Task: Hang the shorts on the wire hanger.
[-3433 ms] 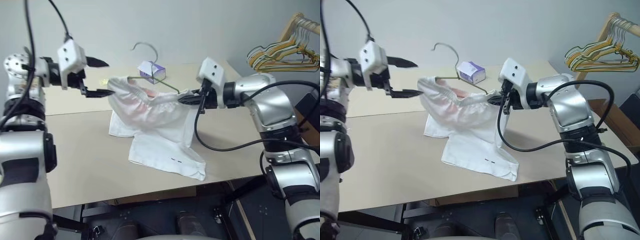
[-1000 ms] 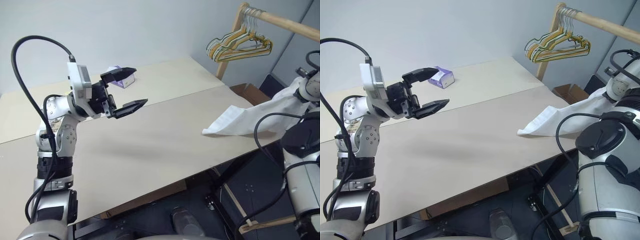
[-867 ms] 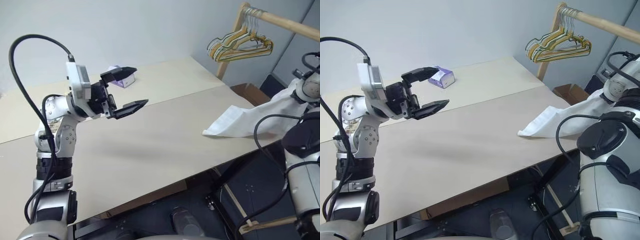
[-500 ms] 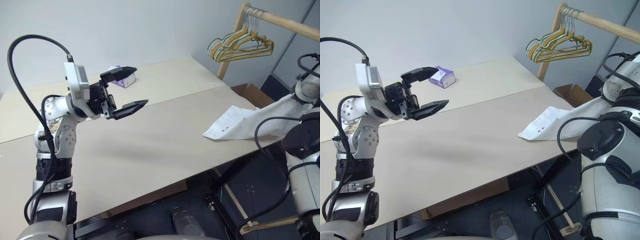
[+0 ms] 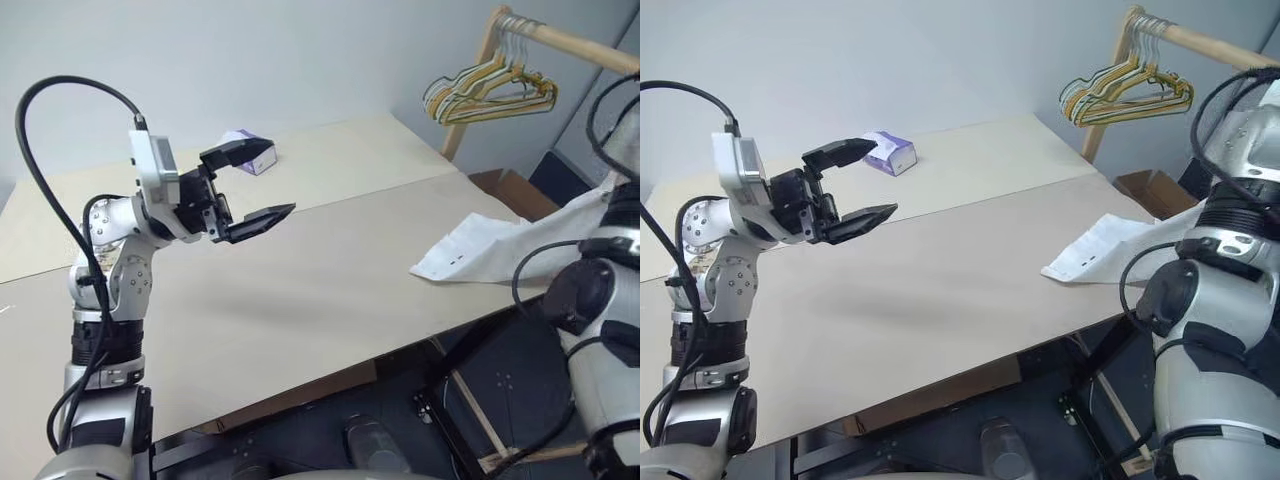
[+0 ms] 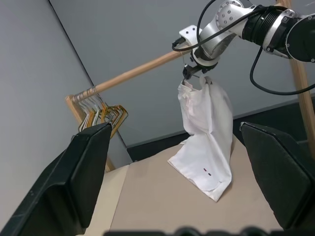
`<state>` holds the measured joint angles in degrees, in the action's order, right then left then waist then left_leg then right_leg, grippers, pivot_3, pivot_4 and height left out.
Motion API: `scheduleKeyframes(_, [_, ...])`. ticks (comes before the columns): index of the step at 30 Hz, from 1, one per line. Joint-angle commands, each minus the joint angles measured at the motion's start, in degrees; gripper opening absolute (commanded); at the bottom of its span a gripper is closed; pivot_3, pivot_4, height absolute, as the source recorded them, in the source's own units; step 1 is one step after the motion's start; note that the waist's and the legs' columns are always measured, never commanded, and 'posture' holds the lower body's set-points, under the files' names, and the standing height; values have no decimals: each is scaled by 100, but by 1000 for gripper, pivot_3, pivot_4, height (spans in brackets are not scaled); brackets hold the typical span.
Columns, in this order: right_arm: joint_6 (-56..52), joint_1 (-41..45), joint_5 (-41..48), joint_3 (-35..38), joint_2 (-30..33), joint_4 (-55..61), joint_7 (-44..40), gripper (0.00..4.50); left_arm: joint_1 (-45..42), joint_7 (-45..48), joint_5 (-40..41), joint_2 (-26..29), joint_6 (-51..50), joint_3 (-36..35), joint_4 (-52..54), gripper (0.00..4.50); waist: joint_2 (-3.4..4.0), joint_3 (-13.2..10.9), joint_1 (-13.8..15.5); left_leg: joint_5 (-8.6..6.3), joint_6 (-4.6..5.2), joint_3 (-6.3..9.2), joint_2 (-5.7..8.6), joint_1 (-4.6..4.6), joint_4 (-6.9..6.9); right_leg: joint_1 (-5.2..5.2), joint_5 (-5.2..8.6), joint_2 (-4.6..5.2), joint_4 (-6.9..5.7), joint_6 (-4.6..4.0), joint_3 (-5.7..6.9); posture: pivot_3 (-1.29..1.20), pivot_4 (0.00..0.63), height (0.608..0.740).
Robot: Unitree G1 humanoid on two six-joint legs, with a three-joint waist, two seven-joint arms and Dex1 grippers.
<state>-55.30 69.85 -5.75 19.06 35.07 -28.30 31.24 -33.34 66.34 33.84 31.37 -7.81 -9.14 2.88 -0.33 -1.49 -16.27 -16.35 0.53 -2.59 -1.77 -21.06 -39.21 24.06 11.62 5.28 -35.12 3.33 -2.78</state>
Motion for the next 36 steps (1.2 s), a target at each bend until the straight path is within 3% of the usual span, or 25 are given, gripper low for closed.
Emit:
scheduleKeyframes(1, [769, -121, -547, -722, 101, 733, -102, 4490, 0, -89, 69, 69, 62, -128, 153, 4500, 0, 0, 34, 0, 0, 0, 0, 0, 0, 0, -1, 0, 1, 1, 0, -166, 0, 740])
scheduleKeyframes(5, [1587, -333, -1108, -1521, 259, 888, -456, 4490, 92, -209, 82, 173, -70, -185, 235, 4500, 0, 0, 85, 0, 0, 0, 0, 1, 0, -1, -3, 0, 5, 2, 0, -142, 0, 740])
scheduleKeyframes(9, [2222, -740, -1095, -2234, 387, 1579, -1901, 4490, 186, -587, 18, 402, -381, -279, 386, 4500, 0, 0, 137, 0, 0, 2, -1, 2, 0, 2, -4, -2, 4, 1, 2, -111, 0, 740])
scheduleKeyframes(15, [2546, -1440, -184, -2703, -31, 2777, -4130, 4490, 745, -743, 192, 882, -935, -494, 725, 4500, -3, 1, 218, 1, 1, 6, -8, 13, 0, -4, -6, -8, 2, -2, 4, -47, 0, 740])
scheduleKeyframes(21, [1958, -1935, 900, -2565, -337, 3412, -5700, 4490, 1343, -1064, 14, 1080, -1169, -644, 1006, 4500, -6, -1, 680, 2, -1, 12, -9, 8, 0, 1, -10, -8, 0, -8, 16, 38, 0, 740])
scheduleKeyframes(27, [2007, -2739, 765, -3166, 60, 3898, -6545, 4490, 1865, -1146, 61, 1232, -1393, -783, 1068, 4500, -30, 3, 1285, 2, -1, -11, -10, -6, 0, 7, -10, -6, 12, -11, 42, 94, 0, 740])
scheduleKeyframes(36, [1977, -3380, 752, -3335, 36, 3987, -6879, 4490, 2293, -1375, -45, 1228, -1464, -778, 1249, 4500, -48, 4, 1706, 7, -10, -45, -15, -2, 0, 9, -14, -15, 9, -26, 47, 146, 0, 740])
